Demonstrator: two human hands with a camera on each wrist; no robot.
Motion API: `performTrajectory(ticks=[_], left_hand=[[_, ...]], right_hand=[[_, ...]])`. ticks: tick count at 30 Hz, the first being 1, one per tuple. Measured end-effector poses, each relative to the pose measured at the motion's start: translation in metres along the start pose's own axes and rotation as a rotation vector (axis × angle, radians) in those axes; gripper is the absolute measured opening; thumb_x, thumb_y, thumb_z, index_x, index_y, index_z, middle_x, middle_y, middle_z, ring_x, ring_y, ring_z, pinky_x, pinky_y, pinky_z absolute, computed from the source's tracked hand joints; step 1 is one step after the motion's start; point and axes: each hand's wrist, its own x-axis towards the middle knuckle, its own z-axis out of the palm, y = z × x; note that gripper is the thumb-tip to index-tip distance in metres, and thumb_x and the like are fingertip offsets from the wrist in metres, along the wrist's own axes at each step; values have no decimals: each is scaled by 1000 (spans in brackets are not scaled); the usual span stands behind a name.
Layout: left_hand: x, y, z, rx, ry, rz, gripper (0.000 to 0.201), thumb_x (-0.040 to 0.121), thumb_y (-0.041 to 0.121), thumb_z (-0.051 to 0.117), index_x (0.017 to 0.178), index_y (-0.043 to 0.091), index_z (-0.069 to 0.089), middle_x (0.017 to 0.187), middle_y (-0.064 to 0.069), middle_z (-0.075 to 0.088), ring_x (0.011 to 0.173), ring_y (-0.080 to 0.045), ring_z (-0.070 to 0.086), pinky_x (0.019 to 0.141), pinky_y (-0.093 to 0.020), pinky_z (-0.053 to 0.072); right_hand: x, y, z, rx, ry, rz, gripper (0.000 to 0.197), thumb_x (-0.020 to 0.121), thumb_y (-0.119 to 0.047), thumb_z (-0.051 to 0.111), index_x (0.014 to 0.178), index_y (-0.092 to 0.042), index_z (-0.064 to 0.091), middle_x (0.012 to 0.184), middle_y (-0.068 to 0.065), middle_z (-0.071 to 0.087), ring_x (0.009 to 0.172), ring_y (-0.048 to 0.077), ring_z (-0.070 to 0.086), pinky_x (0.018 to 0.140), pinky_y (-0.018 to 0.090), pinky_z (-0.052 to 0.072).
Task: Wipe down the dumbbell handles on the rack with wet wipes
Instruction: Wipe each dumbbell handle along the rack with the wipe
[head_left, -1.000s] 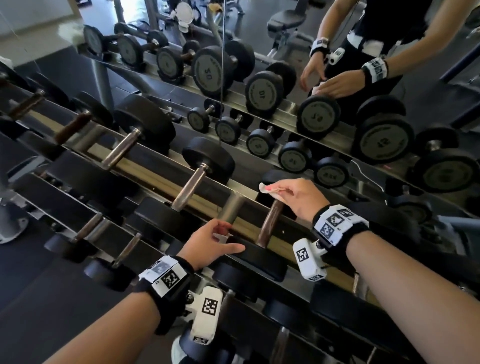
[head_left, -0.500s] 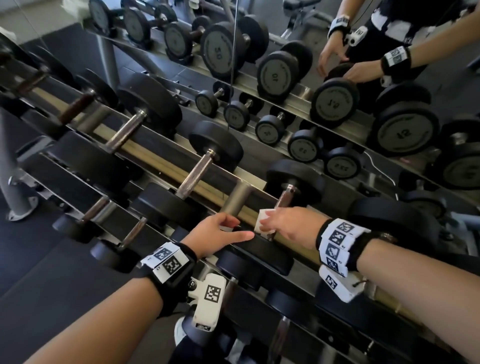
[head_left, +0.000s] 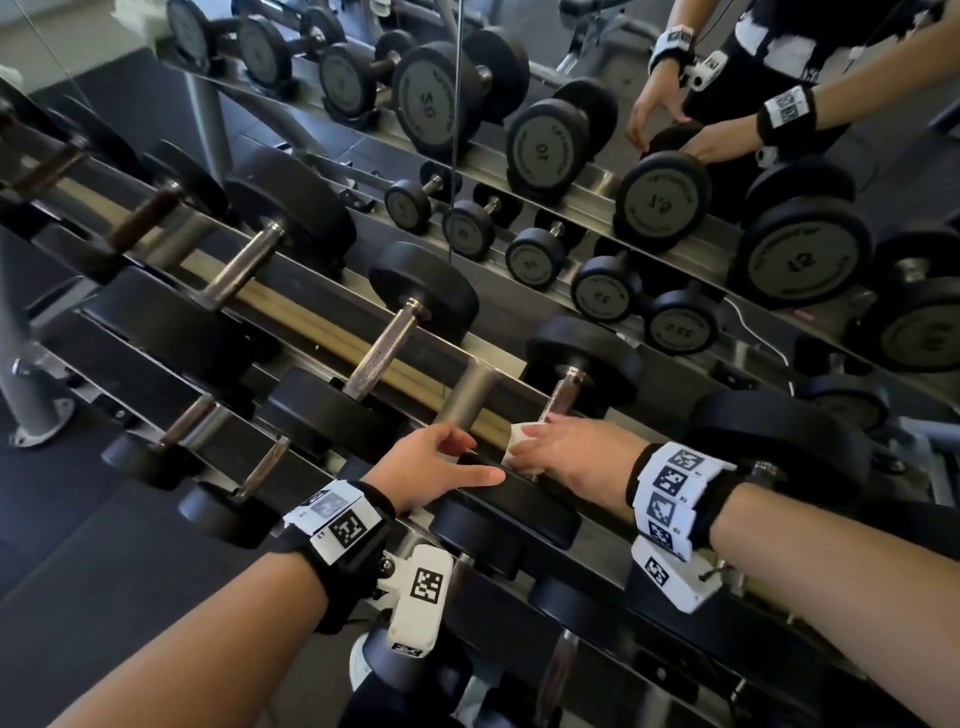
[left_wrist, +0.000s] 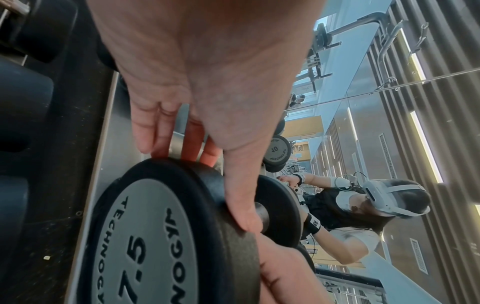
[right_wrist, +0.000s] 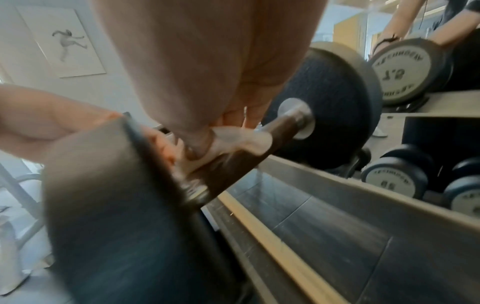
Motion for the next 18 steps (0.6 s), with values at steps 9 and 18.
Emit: performTrajectory(ticks=[9, 18], left_hand=[[1, 1, 0, -33, -18, -42, 57, 69, 55, 80, 118, 34, 58, 118, 13, 55, 105, -7, 53, 86, -22, 38], [4, 3, -2, -26, -38, -48, 60, 67, 53, 83, 117, 32, 59, 115, 10, 57, 107, -10, 56, 95, -28, 44]], right_hand=[[0, 26, -21, 99, 55, 284, 66, 91, 3, 47, 144, -36, 41, 155, 0, 34, 144, 17, 33, 110, 38, 39], [3, 7, -18, -19, 20, 186, 62, 87, 4, 48, 135, -36, 46, 142, -3, 39, 132, 22, 45, 91, 35, 46]])
